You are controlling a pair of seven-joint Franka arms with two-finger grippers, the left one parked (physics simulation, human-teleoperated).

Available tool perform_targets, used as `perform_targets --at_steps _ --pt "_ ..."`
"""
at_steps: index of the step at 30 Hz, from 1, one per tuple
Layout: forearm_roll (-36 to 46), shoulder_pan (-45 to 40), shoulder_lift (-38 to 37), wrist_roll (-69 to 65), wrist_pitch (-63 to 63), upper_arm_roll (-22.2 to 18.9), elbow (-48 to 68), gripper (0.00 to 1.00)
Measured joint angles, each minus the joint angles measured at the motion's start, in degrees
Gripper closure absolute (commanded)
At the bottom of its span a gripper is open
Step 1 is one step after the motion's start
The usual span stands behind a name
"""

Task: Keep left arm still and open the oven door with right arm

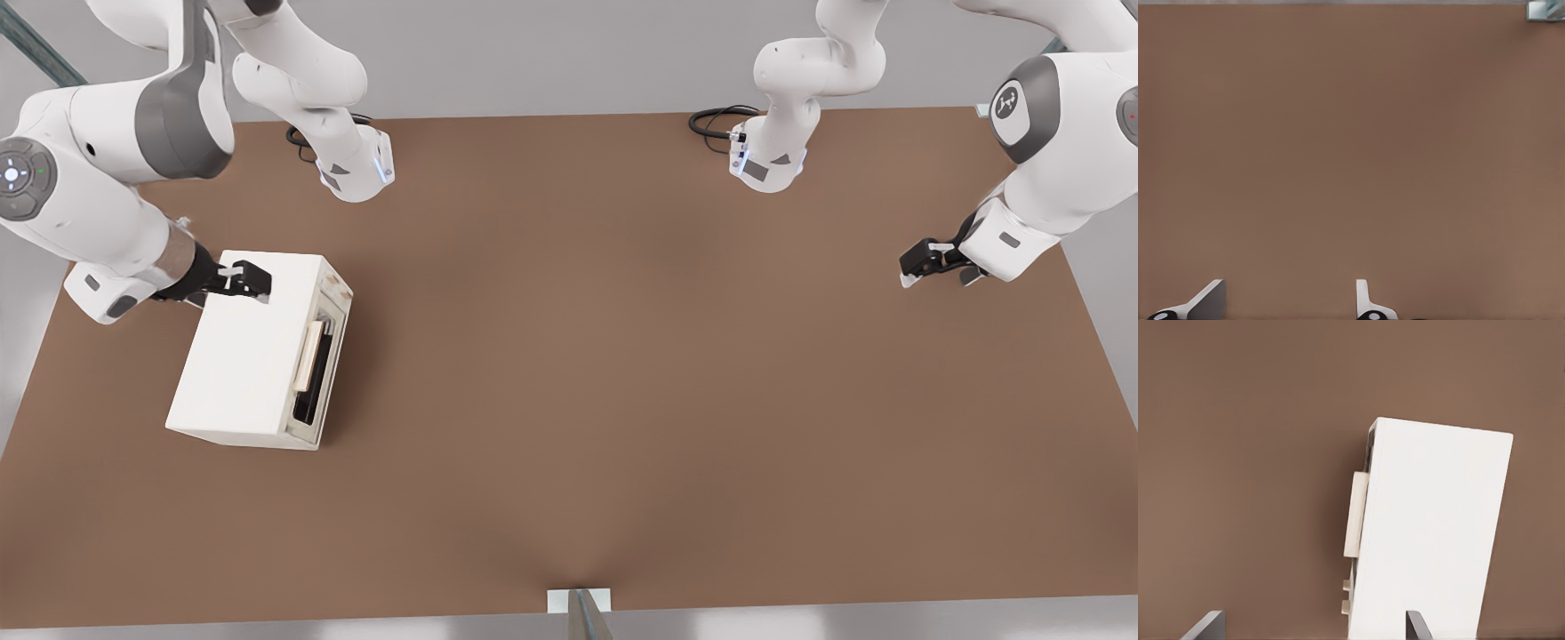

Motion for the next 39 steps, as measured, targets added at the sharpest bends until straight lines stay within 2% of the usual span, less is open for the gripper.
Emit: perform_targets --at_steps 3,4,5,6,9,12,15,24,39 --pt "-0.18 0.07 0.68 0.58 -0.52 0.05 0.01 0.00" --pt "-0.62 0.33 1.25 0.48 -0.77 0.06 -0.08 0.22" --pt "-1.84 0.50 2.21 0.16 -1.71 0.15 -0.20 1.00" --pt "-2.95 0.70 3.62 -0.35 -3.17 0.55 -0.67 1.00" --pt "-17.84 10.24 13.20 0.33 -8.41 1.31 -2.07 1.00" --pt "-27.63 14.24 15.64 2.76 -8.40 -4.32 -7.88 1.00" --pt "-32.36 16.79 17.47 6.05 -6.29 -6.72 -9.71 1.00" --pt "-35.60 24.75 21.34 16.38 -3.47 -7.05 -9.46 1.00" --pt "-36.22 24.96 24.25 27.54 -1.63 -9.38 -12.52 1.00"
